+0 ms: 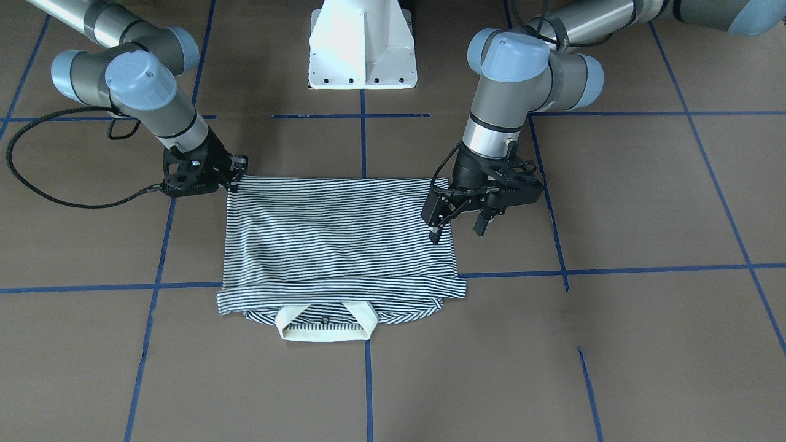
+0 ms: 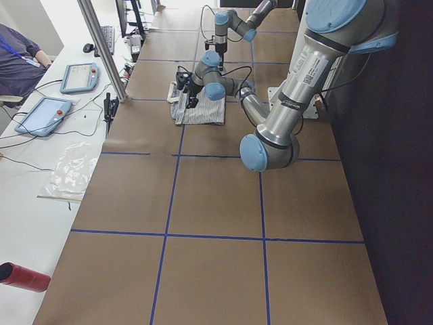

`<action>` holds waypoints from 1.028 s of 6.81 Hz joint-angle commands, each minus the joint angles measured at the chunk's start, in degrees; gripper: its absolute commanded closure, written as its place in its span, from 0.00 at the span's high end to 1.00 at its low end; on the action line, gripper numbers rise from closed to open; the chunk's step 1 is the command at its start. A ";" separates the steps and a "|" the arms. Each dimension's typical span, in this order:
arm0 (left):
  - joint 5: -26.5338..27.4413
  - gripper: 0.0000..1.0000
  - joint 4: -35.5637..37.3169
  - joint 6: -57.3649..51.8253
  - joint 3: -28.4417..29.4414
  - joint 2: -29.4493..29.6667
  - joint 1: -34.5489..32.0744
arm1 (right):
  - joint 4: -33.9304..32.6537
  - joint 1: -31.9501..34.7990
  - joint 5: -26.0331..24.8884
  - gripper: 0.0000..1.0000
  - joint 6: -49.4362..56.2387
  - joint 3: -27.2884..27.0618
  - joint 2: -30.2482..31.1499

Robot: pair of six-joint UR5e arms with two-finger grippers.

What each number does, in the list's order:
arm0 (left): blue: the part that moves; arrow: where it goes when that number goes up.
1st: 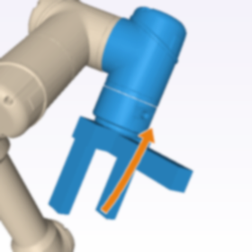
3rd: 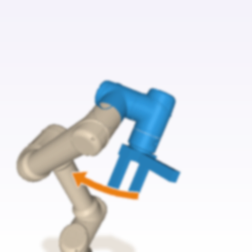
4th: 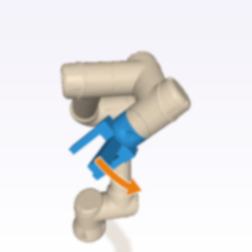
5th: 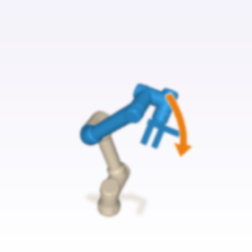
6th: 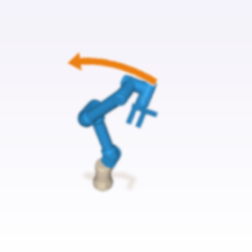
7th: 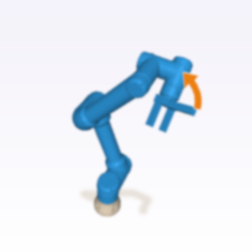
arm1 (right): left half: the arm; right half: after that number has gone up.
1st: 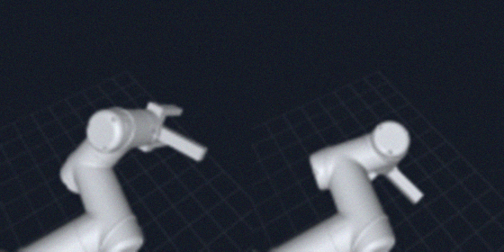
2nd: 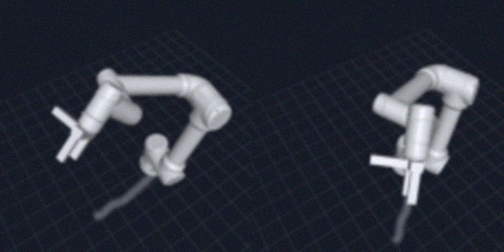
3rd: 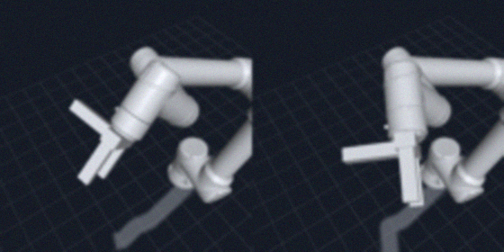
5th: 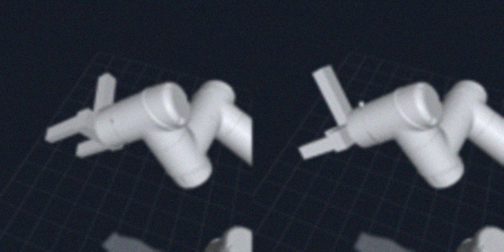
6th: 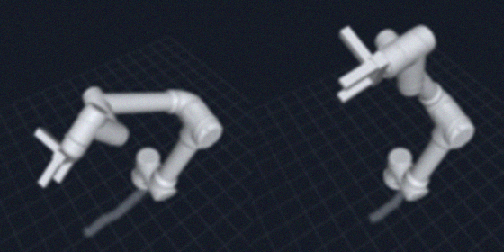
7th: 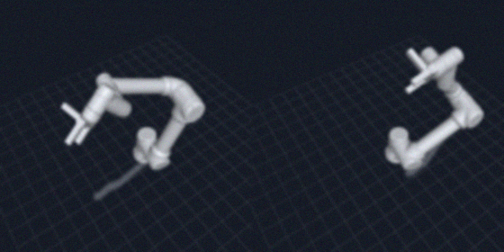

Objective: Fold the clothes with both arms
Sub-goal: 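Drag the folded shirt sideways with the right gripper while the left arm withdraws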

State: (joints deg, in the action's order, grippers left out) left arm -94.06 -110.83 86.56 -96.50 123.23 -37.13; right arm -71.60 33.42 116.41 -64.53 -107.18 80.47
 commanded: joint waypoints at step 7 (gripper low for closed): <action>-1.64 1.00 8.76 6.29 -6.95 -0.71 11.26 | 7.83 -9.63 7.45 1.00 -5.78 -16.14 16.65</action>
State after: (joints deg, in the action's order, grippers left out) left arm -94.63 -104.69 89.21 -103.36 122.75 -29.19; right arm -67.70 22.12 125.03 -70.23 -123.69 97.44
